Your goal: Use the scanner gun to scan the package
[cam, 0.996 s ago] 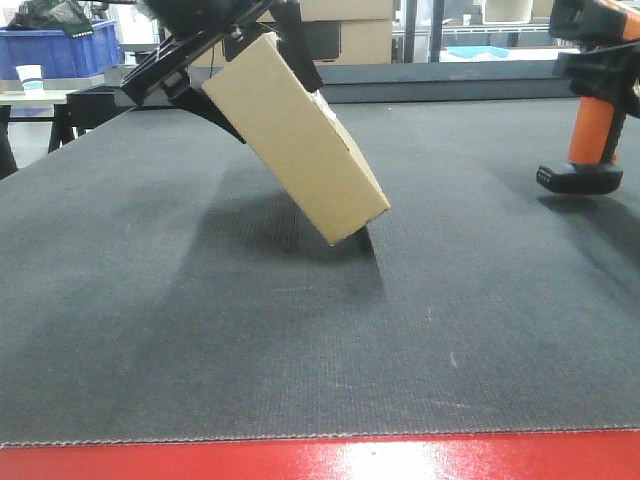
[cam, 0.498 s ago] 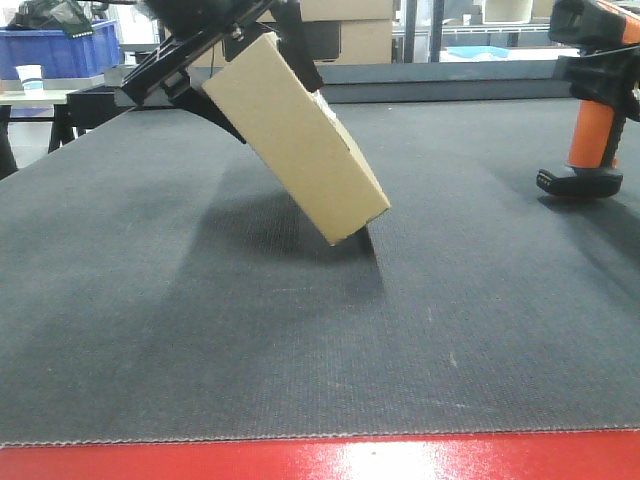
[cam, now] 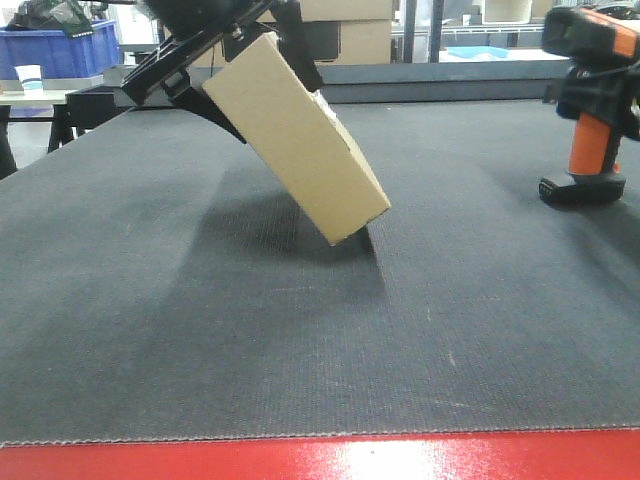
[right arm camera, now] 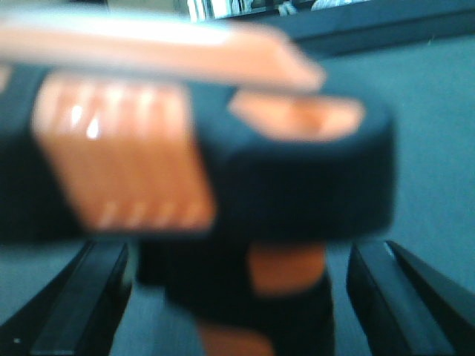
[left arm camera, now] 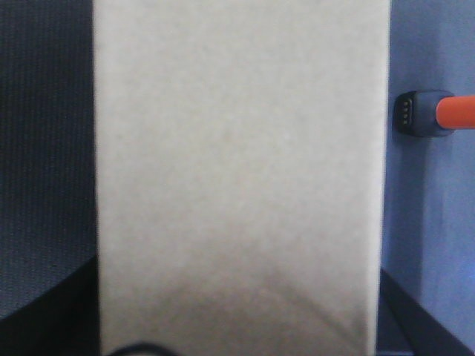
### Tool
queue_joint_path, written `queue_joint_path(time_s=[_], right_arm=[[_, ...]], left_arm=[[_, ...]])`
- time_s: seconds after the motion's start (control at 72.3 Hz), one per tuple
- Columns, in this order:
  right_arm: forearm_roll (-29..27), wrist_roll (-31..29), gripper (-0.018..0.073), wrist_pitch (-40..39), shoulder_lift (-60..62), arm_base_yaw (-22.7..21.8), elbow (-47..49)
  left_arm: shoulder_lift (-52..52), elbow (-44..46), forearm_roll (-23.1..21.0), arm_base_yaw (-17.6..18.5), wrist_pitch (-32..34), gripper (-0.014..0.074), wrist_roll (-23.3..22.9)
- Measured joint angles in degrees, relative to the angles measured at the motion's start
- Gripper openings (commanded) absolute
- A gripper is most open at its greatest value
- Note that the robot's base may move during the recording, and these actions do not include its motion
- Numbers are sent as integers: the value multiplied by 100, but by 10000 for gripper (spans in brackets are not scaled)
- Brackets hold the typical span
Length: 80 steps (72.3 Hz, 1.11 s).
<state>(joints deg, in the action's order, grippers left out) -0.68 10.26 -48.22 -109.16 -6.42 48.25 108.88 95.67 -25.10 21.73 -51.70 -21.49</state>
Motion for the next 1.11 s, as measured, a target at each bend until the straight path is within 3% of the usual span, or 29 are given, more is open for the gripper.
queue_joint_path(time_s=[0.387,0.581,0.802,0.955,1.107], right_arm=[[25,0,479,-687,435,0,-1182],[151,0,475,-739,832,0,-1805],[422,0,475,-750,1530,0,-2384],[433,0,475,-706,2087,0,-2593],[446,0,475,-59,2795,0,-2627]], left_arm=[[0,0,62,0,0,-111,0],[0,0,321,-74,-214,-111,24],[-287,0,1443,-303,-509,-111,137],[-597,0,2292,-645,-693,-111,166],[-622,0,2656,-1133,-968,-111,642]])
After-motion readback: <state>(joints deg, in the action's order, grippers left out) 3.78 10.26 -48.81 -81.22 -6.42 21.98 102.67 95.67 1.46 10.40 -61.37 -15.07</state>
